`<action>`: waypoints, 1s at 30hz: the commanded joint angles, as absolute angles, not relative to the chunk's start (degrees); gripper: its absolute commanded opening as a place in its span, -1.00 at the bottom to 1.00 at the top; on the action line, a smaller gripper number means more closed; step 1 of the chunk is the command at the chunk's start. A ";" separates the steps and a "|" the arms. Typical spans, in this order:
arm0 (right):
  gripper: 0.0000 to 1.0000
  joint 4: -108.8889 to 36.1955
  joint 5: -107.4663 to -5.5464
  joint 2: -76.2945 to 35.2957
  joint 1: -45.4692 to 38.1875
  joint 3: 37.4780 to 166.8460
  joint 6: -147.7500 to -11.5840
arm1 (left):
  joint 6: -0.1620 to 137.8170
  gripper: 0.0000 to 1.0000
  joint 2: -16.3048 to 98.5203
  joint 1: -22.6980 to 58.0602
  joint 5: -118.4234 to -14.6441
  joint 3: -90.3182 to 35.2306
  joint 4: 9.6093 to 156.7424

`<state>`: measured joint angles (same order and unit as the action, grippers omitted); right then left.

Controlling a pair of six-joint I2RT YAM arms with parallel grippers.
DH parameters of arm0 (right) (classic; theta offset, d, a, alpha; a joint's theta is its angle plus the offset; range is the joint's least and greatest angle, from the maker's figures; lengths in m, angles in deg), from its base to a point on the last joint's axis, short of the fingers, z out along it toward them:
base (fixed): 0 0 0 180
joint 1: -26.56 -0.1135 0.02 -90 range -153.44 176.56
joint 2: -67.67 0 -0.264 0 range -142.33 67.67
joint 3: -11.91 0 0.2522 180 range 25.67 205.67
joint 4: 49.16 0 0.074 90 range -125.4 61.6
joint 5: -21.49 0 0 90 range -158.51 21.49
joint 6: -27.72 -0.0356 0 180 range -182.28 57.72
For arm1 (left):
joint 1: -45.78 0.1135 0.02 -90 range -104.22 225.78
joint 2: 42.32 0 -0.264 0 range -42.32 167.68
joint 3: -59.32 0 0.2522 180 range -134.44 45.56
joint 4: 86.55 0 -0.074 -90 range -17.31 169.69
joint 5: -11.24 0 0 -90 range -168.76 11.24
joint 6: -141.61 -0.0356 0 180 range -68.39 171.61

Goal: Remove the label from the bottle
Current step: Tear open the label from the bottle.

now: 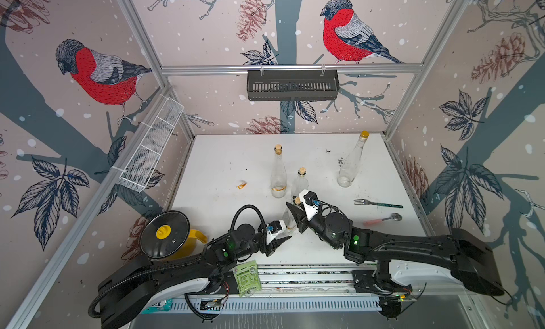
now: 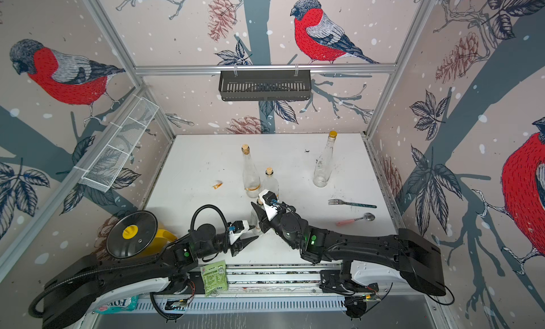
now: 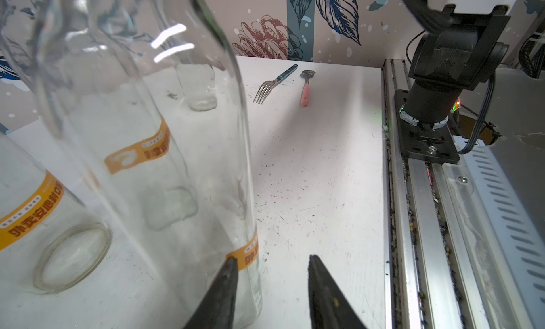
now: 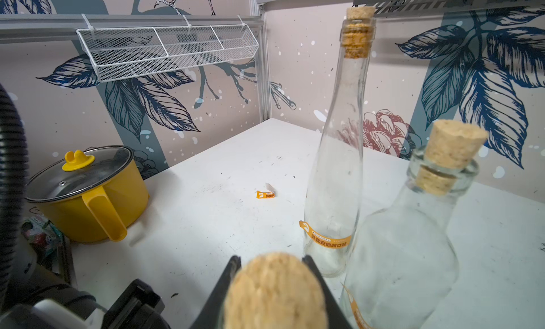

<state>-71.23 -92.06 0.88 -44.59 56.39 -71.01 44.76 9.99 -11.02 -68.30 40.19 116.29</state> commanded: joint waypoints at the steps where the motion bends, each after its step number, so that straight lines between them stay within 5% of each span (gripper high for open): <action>1: -1.00 -73.17 -91.18 0.78 -44.54 56.30 -70.64 | 44.14 -0.14 9.60 -11.08 -72.32 39.75 118.04; 13: -1.00 -74.21 -93.31 0.76 -44.13 55.83 -71.01 | 43.94 -0.14 -1.98 -11.16 -75.31 43.74 115.95; 30: -1.00 -73.75 -95.35 0.09 -43.22 56.54 -72.83 | 42.55 -0.07 12.16 -11.55 -81.17 41.01 123.81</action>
